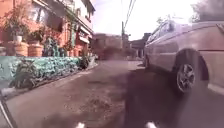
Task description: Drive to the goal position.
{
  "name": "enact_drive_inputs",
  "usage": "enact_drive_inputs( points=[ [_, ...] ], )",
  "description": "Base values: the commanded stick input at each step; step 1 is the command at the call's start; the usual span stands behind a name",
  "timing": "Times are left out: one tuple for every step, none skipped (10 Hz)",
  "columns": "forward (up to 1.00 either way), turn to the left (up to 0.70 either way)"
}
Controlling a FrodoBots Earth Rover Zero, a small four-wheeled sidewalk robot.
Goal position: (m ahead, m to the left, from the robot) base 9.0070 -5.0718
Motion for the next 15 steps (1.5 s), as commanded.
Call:
enact_drive_inputs(
  points=[
    [0.7, 0.0],
    [0.7, 0.0],
    [0.7, 0.0],
    [0.7, 0.0],
    [0.7, 0.0],
    [0.7, 0.0],
    [0.7, 0.0],
    [0.7, 0.0],
    [0.7, 0.0],
    [0.7, 0.0],
    [0.7, 0.0],
    [0.7, 0.0],
    [0.7, 0.0],
    [0.7, 0.0],
    [0.7, 0.0]
  ],
)
